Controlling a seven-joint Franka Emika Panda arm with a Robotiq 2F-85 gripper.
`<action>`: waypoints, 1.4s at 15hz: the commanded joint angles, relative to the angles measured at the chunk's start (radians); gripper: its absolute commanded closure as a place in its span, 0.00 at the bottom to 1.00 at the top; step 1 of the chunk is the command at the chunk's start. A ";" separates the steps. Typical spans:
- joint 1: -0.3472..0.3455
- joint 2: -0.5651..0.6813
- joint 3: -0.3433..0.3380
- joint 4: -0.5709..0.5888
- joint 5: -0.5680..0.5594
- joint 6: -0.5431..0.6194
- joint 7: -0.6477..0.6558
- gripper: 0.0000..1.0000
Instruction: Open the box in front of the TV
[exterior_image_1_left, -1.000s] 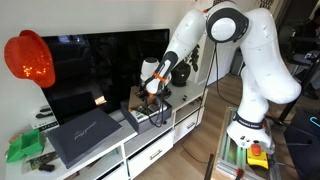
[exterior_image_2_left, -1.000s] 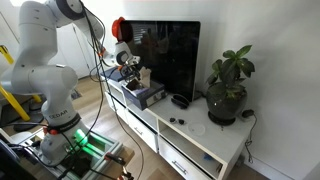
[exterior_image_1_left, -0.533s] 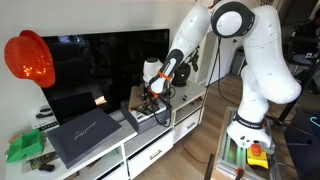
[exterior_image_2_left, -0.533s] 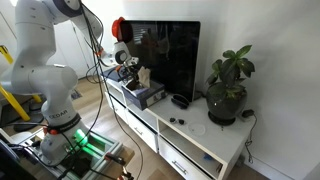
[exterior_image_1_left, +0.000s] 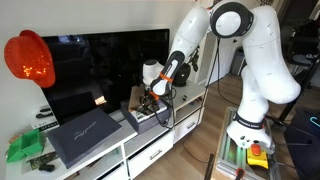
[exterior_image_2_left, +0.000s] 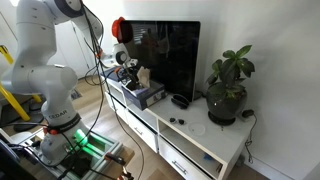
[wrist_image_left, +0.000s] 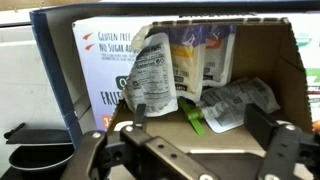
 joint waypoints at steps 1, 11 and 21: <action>-0.006 -0.019 0.011 -0.011 -0.072 -0.015 0.063 0.00; -0.028 -0.266 0.034 -0.138 -0.224 -0.107 0.149 0.00; -0.269 -0.467 0.339 -0.127 -0.192 -0.260 0.156 0.00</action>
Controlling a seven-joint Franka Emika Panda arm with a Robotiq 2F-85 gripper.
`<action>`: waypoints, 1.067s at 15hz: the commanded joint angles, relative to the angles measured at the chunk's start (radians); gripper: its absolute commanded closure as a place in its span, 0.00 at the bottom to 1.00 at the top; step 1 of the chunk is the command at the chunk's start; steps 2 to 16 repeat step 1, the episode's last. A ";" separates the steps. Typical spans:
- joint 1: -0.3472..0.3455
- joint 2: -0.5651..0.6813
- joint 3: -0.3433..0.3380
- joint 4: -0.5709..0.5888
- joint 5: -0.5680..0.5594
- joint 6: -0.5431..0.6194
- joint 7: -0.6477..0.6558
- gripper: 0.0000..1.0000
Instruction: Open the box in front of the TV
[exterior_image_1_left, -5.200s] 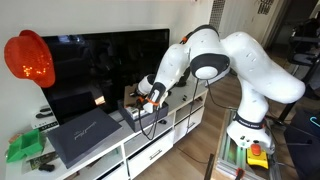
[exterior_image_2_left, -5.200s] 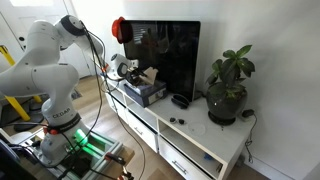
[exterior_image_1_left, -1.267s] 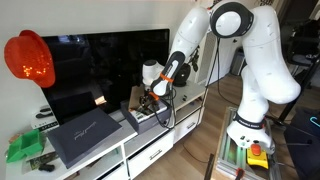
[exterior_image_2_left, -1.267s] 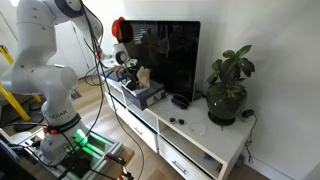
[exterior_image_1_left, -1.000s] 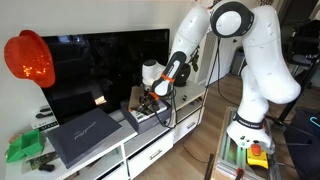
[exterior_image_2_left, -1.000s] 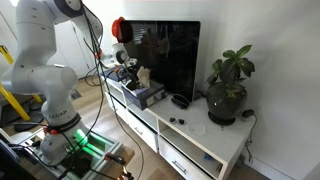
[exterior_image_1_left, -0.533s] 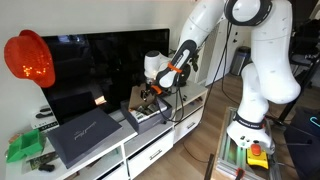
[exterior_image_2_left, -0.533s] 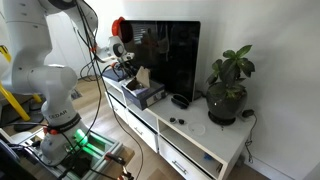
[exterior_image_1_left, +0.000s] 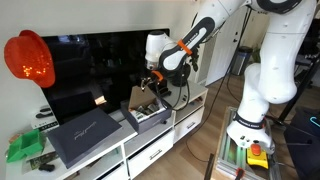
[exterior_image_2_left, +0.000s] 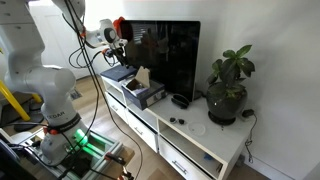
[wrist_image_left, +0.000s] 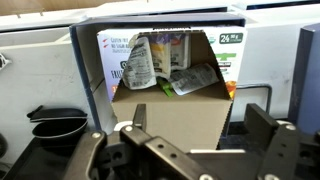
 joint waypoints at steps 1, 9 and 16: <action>-0.084 -0.007 0.086 0.000 -0.003 -0.007 0.001 0.00; -0.084 -0.007 0.086 0.000 -0.003 -0.007 0.001 0.00; -0.084 -0.007 0.086 0.000 -0.003 -0.007 0.001 0.00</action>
